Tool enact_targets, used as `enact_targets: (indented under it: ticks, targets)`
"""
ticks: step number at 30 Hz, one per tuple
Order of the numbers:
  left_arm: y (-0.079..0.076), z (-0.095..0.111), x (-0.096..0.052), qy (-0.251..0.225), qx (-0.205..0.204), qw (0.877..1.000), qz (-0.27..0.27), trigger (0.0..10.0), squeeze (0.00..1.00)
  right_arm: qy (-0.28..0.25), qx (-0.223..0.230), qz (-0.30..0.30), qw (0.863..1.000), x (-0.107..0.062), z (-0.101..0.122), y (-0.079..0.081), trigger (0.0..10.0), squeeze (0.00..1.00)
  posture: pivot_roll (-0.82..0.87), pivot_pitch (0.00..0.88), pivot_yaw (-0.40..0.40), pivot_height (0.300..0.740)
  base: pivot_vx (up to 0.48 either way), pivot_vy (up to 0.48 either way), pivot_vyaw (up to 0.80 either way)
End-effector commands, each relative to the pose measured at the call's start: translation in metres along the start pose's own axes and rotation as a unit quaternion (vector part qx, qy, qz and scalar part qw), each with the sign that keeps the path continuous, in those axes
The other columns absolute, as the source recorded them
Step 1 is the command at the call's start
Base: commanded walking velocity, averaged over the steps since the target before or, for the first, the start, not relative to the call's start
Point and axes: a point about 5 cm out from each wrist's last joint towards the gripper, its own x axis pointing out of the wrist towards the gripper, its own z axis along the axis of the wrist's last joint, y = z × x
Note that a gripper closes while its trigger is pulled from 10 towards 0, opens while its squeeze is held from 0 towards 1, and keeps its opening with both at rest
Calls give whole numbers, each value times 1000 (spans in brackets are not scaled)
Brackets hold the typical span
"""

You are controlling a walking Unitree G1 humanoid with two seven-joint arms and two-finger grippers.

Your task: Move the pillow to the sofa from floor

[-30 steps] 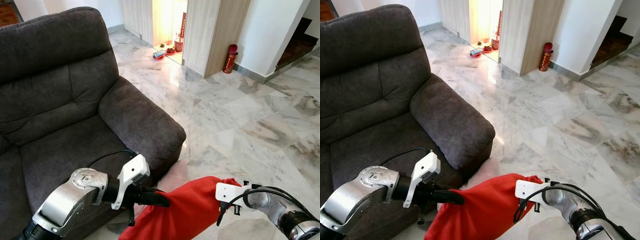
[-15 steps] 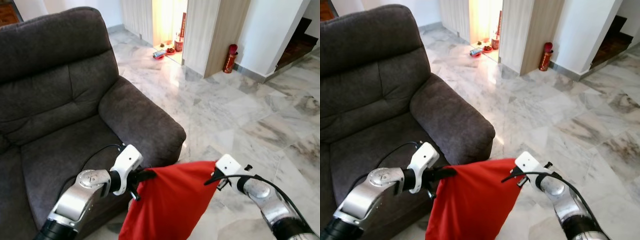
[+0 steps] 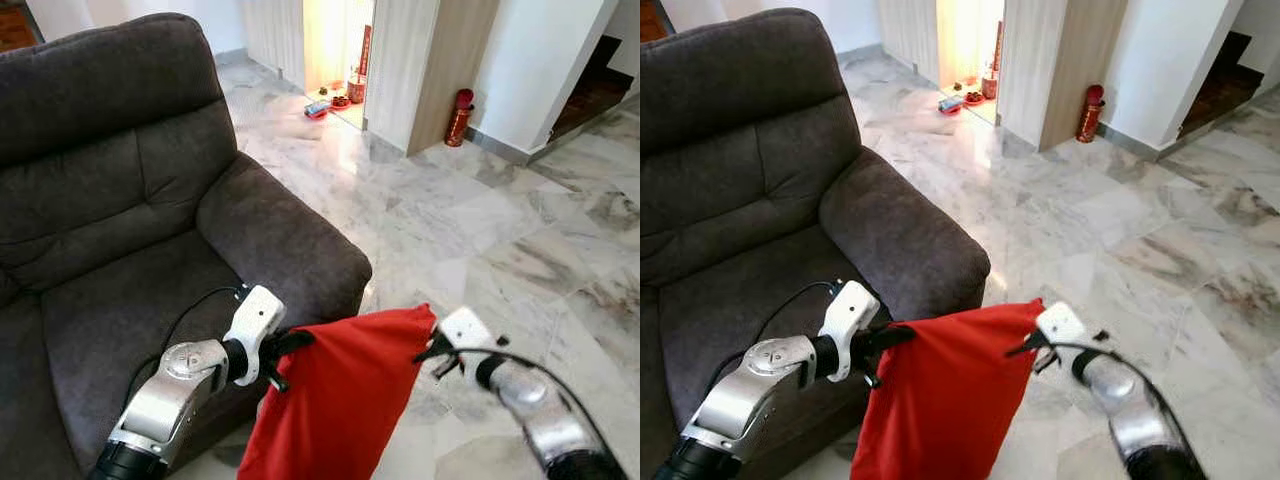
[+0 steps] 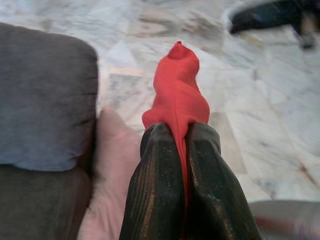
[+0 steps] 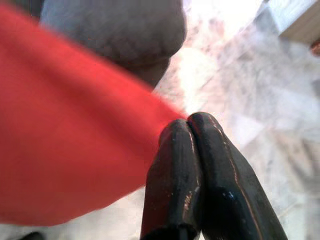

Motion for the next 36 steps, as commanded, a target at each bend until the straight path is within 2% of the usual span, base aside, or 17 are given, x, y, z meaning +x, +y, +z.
enact_targets:
  ticks: [1, 2, 3, 4, 5, 6, 13, 17, 22, 26, 36]
  targets:
    - [-6, 33, -5, -63, 38, 997, -37, 10000, 0, 10, -14, 12, 1000, 1, 0, 0, 10000, 251, -13, 0, -6, 736, 0, 0, 0]
    - [-8, 34, -6, -60, 41, 996, -49, 10000, 0, 8, -12, 8, 1000, 2, 2, -5, 10000, 753, -13, 0, -5, 736, 0, 0, 0]
    - [-8, 34, -6, -60, 41, 996, -49, 10000, 0, 8, -12, 8, 1000, 2, 2, -5, 10000, 753, -13, 0, -5, 736, 0, 0, 0]
    - [-13, 34, -9, -51, 48, 994, -80, 10000, 0, 9, -19, 12, 1000, 2, 7, -11, 10000, 1000, -13, 0, -4, 736, 0, 0, 0]
    - [-20, 35, -14, -38, 55, 990, -124, 10000, 0, 23, -62, 37, 997, 2, 8, -14, 10000, 1000, -12, 0, -3, 736, 0, 0, 0]
    - [-22, 36, -15, -35, 56, 989, -134, 10000, 0, 27, -75, 45, 996, 2, 8, -15, 10000, 1000, -11, 0, -1, 736, 0, 0, 0]
    - [-25, 39, -25, -21, 55, 982, -180, 10000, 0, 59, -137, 89, 985, -1, 8, -24, 10000, 1000, -14, 0, 10, 736, 0, 0, 0]
    - [-27, 40, -27, -9, 60, 977, -202, 10000, 0, 107, -209, 97, 967, -2, 1, -32, 10000, 1000, -13, 0, 14, 736, 0, 0, 0]
    - [-27, 41, -29, 0, 57, 976, -212, 10000, 0, 116, -226, 112, 961, -2, 2, -33, 10000, 1000, -11, 0, 18, 736, 0, 0, 0]
    - [-29, 40, -30, 0, 55, 975, -215, 10000, 0, 116, -219, 119, 961, -3, 1, -35, 10000, 1000, -10, 0, 21, 736, 0, 0, 0]
    - [-30, 41, -29, 1, 53, 974, -218, 10000, 0, 137, -236, 145, 951, -10, -2, -48, 10000, 1000, -10, 0, 22, 736, 0, 0, 0]
